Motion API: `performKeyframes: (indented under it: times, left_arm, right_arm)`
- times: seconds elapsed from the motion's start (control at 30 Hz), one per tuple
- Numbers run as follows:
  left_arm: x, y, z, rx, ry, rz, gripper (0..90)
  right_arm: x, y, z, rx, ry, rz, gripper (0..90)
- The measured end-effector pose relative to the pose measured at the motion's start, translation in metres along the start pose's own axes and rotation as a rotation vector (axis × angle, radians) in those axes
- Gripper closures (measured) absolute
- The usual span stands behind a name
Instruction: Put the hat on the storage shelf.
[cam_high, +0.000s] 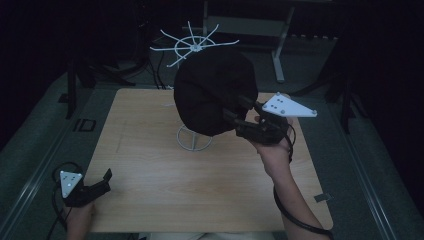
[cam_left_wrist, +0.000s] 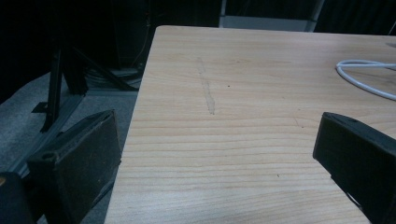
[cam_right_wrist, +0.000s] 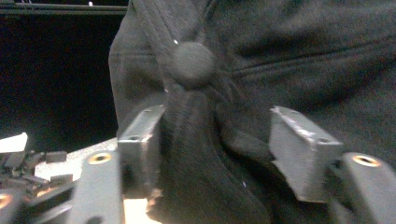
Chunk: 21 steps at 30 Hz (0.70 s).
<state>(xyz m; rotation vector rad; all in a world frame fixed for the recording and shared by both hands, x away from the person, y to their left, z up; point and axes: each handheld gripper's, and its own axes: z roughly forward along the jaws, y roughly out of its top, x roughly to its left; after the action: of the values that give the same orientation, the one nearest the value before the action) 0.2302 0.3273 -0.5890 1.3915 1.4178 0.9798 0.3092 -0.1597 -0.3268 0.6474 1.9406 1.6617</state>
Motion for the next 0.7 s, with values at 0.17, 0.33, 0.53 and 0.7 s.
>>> performKeyframes:
  times: [0.17,0.33,0.53,0.7]
  left_arm:
    - [0.0,0.0,0.0,0.001,0.001,0.002,1.5]
    - [0.0,0.0,0.0,0.0,0.001,0.002,1.5]
    - [0.0,0.0,0.0,0.001,0.001,0.005,1.5]
    - [0.0,0.0,0.0,0.0,0.001,0.003,1.5]
  right_arm:
    - [-0.008,-0.011,-0.012,-0.026,-0.028,0.002,21.7]
    - [-0.021,-0.028,-0.021,0.023,-0.038,0.019,16.3]
    - [-0.034,-0.056,-0.026,0.076,-0.076,0.016,14.1]
    - [-0.041,-0.079,-0.026,0.122,-0.1,0.011,13.9]
